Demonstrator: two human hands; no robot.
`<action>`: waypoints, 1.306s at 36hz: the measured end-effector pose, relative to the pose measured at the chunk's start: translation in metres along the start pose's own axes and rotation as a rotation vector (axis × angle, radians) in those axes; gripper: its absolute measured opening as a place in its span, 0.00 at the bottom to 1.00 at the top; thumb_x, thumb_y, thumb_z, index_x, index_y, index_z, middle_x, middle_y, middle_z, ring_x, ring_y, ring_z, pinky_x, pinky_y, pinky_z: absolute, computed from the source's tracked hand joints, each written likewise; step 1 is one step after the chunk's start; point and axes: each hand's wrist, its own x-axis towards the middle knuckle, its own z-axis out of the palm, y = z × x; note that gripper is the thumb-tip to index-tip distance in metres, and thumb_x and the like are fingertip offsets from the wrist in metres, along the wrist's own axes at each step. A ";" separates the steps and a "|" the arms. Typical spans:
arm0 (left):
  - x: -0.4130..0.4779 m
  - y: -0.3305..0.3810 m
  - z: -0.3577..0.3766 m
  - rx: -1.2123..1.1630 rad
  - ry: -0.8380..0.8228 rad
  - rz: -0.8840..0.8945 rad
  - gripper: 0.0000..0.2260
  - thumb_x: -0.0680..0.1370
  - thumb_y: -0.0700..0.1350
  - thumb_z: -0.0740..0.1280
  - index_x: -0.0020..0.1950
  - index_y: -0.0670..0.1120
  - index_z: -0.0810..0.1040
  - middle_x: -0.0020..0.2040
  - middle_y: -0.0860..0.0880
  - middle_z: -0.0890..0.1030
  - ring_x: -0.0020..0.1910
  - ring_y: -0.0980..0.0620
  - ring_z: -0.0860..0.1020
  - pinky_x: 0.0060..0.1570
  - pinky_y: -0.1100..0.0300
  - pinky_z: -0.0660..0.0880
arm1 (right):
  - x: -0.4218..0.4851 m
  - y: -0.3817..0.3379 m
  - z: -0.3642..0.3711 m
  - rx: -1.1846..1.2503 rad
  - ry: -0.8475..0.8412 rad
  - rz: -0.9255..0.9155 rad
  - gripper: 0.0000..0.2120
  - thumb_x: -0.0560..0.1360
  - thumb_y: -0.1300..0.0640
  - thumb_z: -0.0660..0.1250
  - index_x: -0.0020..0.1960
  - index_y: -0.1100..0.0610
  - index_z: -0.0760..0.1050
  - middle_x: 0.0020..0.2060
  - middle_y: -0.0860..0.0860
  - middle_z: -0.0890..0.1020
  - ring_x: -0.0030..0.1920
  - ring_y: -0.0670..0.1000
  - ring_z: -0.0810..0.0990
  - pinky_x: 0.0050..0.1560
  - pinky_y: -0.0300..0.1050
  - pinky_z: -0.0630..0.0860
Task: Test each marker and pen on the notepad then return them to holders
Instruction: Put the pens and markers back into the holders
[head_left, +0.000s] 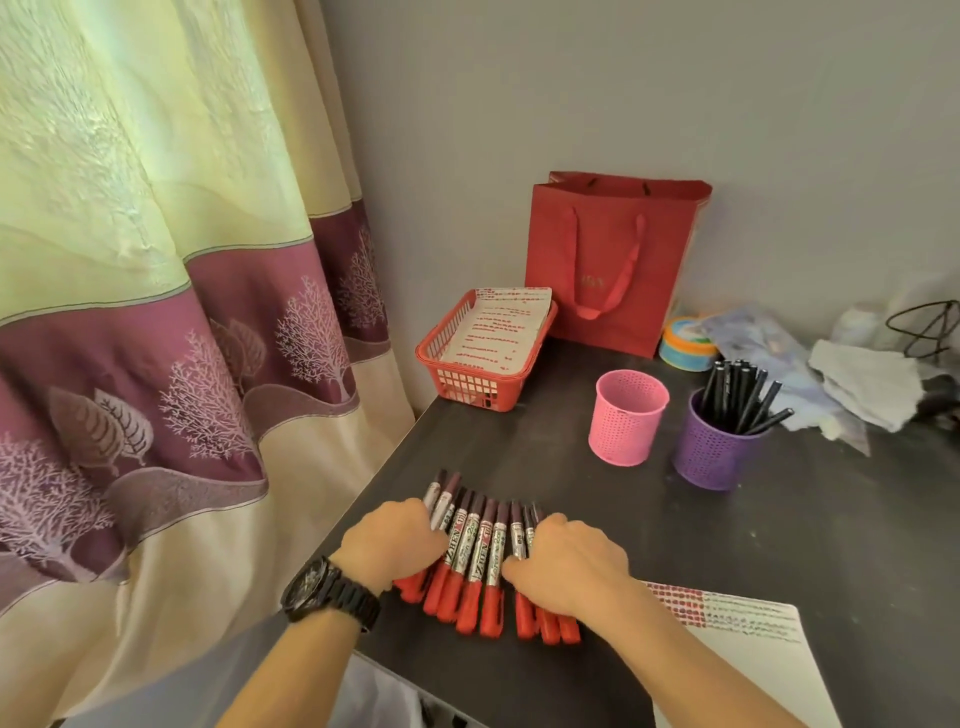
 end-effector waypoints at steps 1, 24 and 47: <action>0.000 0.002 -0.004 -0.025 -0.040 -0.006 0.11 0.76 0.54 0.61 0.45 0.46 0.71 0.41 0.48 0.77 0.36 0.45 0.83 0.39 0.53 0.83 | 0.000 -0.002 -0.001 0.012 -0.001 0.006 0.30 0.73 0.37 0.63 0.65 0.58 0.70 0.62 0.55 0.79 0.62 0.59 0.79 0.52 0.49 0.74; 0.009 -0.001 -0.013 -0.003 -0.066 0.054 0.13 0.79 0.54 0.61 0.55 0.45 0.70 0.44 0.50 0.83 0.34 0.55 0.78 0.37 0.59 0.76 | 0.008 0.035 -0.018 0.454 -0.069 0.017 0.16 0.81 0.49 0.55 0.58 0.59 0.74 0.51 0.57 0.85 0.48 0.56 0.83 0.53 0.48 0.79; 0.018 0.065 -0.017 -1.967 -0.363 0.351 0.10 0.78 0.40 0.69 0.58 0.44 0.73 0.44 0.42 0.78 0.32 0.49 0.76 0.31 0.56 0.73 | 0.023 0.069 -0.068 2.037 -0.104 0.085 0.06 0.82 0.58 0.62 0.48 0.59 0.73 0.34 0.52 0.77 0.22 0.45 0.70 0.17 0.38 0.66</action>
